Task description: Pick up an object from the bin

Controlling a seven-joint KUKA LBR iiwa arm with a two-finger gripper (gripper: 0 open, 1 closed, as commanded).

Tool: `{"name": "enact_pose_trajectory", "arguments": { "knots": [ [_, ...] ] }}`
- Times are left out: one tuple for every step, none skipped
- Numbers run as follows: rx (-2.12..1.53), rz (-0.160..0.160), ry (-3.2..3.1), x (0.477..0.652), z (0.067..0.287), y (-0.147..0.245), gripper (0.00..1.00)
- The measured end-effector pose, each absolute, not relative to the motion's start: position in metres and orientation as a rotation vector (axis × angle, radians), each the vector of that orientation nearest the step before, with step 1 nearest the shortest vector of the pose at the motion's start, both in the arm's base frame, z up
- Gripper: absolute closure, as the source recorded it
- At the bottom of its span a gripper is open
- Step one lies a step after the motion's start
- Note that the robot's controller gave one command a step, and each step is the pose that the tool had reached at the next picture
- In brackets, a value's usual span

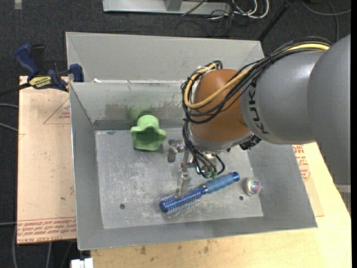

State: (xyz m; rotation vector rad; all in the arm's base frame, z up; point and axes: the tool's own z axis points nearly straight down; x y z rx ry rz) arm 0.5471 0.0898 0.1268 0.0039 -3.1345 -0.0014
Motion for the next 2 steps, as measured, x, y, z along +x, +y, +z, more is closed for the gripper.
{"name": "enact_pose_trajectory", "arguments": {
  "knots": [
    [0.321,-0.004,-3.127,0.515,0.073,0.052,0.0],
    [0.665,-0.001,-3.073,0.504,0.101,0.05,0.0]
  ]
}}
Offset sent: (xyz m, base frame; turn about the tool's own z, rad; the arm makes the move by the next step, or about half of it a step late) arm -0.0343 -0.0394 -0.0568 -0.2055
